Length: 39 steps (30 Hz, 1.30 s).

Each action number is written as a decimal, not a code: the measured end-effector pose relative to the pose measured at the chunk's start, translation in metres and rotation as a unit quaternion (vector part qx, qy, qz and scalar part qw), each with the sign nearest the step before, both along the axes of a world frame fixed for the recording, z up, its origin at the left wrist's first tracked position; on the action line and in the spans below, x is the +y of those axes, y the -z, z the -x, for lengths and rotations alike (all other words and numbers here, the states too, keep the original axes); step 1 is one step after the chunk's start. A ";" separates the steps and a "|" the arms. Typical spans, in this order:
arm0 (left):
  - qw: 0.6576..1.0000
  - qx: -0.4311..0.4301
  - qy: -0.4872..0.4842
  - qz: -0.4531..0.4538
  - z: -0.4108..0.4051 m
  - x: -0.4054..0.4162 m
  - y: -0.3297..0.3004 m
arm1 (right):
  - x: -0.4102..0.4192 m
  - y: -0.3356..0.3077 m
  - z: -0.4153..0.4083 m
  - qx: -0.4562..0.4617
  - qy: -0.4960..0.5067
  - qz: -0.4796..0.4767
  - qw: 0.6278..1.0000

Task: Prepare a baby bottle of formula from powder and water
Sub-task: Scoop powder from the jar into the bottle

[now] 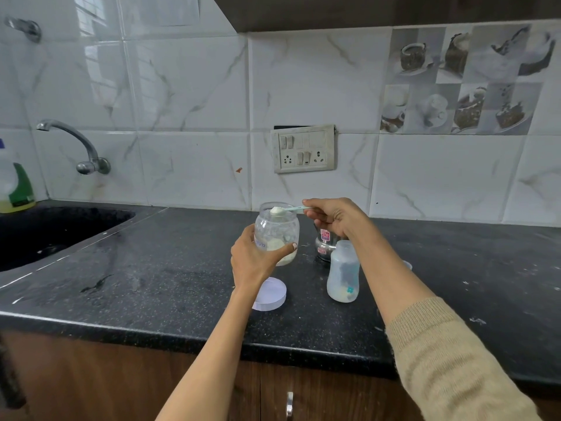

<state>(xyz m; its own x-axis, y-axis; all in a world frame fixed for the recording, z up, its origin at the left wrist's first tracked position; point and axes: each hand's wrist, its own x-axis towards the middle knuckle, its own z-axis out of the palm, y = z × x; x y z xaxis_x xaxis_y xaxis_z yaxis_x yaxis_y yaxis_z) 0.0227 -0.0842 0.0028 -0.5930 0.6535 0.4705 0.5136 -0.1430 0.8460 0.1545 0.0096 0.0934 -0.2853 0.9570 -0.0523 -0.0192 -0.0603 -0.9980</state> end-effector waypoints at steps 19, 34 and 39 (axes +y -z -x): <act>0.990 -0.025 -0.003 0.140 0.027 0.070 0.010 | 0.041 -0.001 -0.033 0.050 0.020 0.029 0.998; 0.989 -0.009 0.000 0.147 0.007 0.051 -0.011 | 0.034 0.000 -0.070 0.052 0.041 0.034 0.997; 0.985 0.027 0.141 0.093 -0.055 0.008 -0.011 | 0.014 0.000 -0.093 0.060 0.060 0.024 0.996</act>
<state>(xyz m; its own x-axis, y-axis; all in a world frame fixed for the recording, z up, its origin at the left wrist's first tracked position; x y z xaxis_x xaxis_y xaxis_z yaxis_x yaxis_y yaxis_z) 0.0776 -0.0759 0.0137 -0.3533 0.8666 0.3523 0.5207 -0.1306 0.8437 0.2479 0.0238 0.0930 -0.1757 0.9818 -0.0717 -0.1488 -0.0984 -0.9840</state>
